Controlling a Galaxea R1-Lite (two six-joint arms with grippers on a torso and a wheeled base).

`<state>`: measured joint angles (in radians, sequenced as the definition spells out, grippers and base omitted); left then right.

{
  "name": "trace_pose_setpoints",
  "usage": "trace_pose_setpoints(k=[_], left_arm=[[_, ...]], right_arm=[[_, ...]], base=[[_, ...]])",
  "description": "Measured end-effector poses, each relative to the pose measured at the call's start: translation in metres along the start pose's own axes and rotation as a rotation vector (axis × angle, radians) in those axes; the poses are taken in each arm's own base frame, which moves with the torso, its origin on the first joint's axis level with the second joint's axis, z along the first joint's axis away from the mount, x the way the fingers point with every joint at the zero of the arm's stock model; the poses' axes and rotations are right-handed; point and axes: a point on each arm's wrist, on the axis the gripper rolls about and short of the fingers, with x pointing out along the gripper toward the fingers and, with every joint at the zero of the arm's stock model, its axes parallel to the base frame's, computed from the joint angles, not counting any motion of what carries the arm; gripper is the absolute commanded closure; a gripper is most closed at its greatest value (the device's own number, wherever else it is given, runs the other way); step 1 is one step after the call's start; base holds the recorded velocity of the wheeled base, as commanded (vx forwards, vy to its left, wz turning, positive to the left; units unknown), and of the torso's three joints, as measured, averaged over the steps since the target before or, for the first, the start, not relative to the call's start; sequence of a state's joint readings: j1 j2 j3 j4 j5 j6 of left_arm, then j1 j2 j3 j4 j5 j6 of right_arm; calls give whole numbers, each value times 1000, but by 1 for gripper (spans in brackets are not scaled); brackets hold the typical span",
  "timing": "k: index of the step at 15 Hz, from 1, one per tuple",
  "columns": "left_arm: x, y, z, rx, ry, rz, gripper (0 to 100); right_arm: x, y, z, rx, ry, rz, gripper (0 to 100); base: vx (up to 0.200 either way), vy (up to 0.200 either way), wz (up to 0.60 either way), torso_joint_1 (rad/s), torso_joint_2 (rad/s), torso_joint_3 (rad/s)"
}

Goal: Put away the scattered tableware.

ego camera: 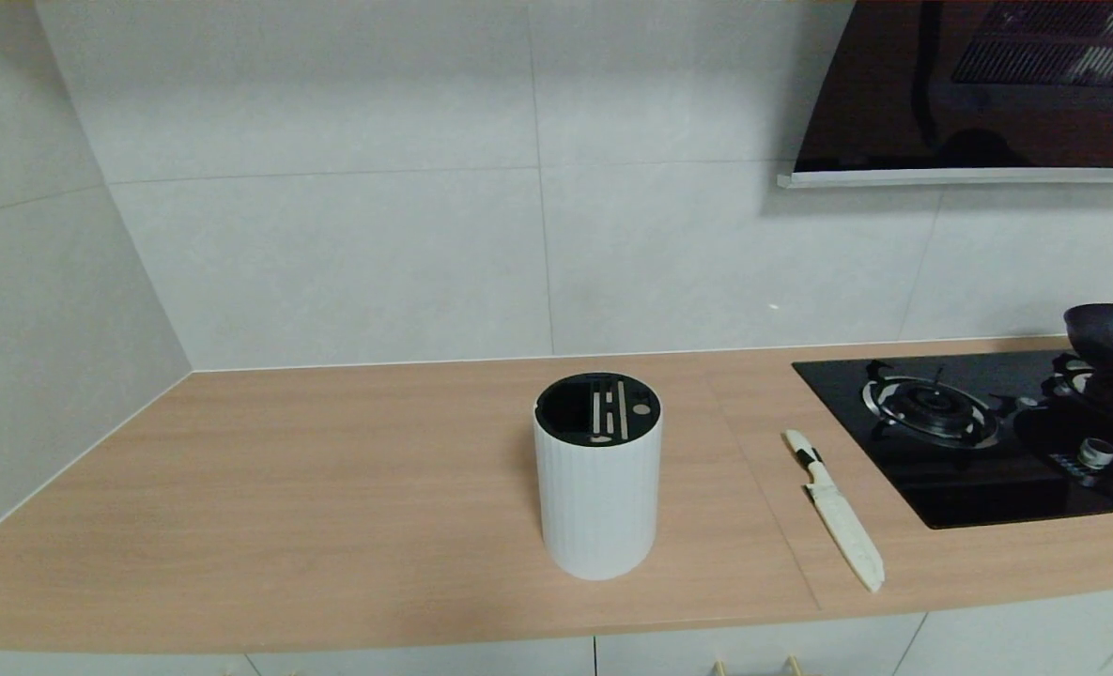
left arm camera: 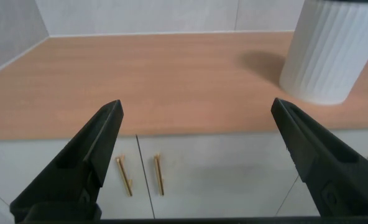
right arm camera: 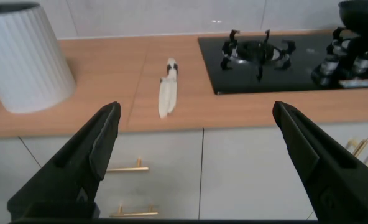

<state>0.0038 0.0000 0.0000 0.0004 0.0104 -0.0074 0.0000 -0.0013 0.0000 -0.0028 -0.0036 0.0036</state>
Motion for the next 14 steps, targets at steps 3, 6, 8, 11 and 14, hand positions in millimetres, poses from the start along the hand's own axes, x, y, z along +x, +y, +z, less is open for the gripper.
trace_pose_setpoints(k=[3,6,8,11,14], left_arm=[[0,0,0,0,0,0,0],[0,0,0,0,0,0,0],[0,0,0,0,0,0,0],[0,0,0,0,0,0,0],[0,0,0,0,0,0,0]], right_arm=[[0,0,0,1,0,0,0],[0,0,0,0,0,0,0],[0,0,0,-2,0,1,0],[0,0,0,-3,0,1,0],[0,0,2,-4,-10,0,0]], base=[[0,0,0,147,-299,-152],[0,0,0,0,0,0],[0,0,0,0,0,0],[0,0,0,0,0,0],[0,0,0,0,0,0]])
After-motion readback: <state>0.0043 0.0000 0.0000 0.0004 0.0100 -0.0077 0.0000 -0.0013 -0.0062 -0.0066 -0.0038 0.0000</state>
